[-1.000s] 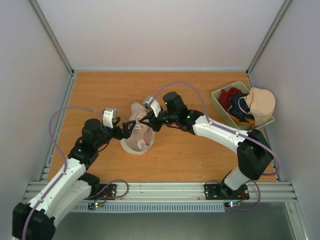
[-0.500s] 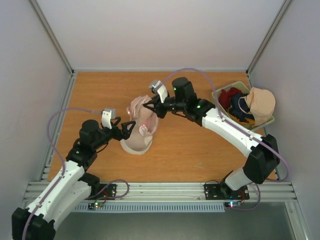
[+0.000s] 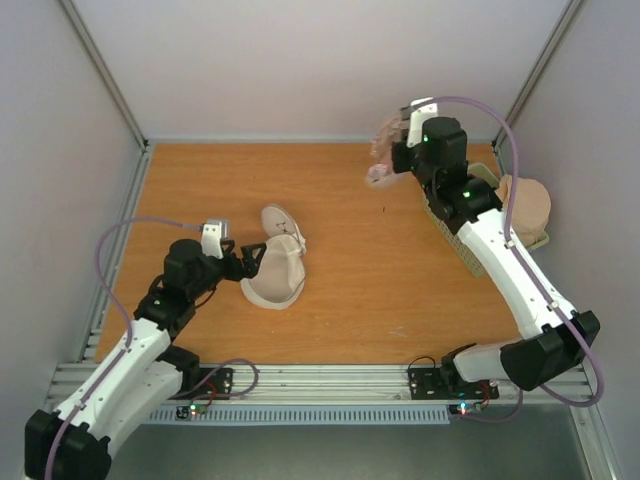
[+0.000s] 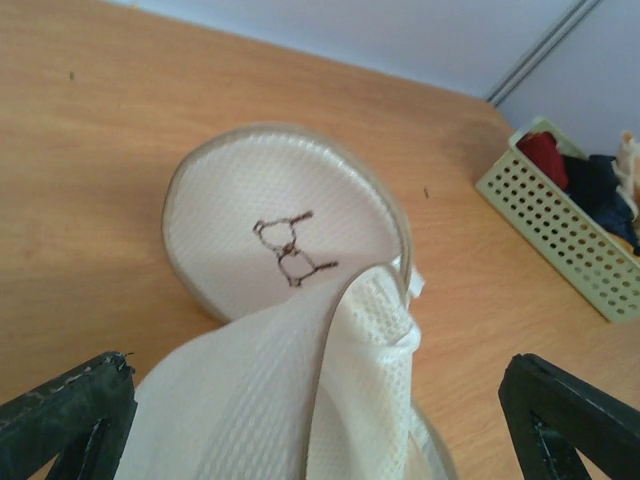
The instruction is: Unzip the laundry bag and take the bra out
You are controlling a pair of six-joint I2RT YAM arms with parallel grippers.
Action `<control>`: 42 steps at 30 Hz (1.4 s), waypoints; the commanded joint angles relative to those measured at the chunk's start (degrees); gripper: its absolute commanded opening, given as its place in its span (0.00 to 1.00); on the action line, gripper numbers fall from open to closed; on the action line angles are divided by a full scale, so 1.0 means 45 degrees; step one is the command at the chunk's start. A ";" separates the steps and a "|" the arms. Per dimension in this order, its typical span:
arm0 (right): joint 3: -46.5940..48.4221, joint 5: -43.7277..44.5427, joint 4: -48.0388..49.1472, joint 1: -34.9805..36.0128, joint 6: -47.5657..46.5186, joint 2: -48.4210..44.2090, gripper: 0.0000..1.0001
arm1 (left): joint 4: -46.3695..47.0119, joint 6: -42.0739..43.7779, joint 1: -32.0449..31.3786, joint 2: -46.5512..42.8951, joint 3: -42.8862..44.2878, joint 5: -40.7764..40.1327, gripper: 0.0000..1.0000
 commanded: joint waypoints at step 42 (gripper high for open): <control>-0.2020 0.3926 0.0332 -0.7326 -0.0252 0.5466 0.98 | -0.0824 0.1218 -0.0480 0.1676 -0.0221 -0.0007 0.29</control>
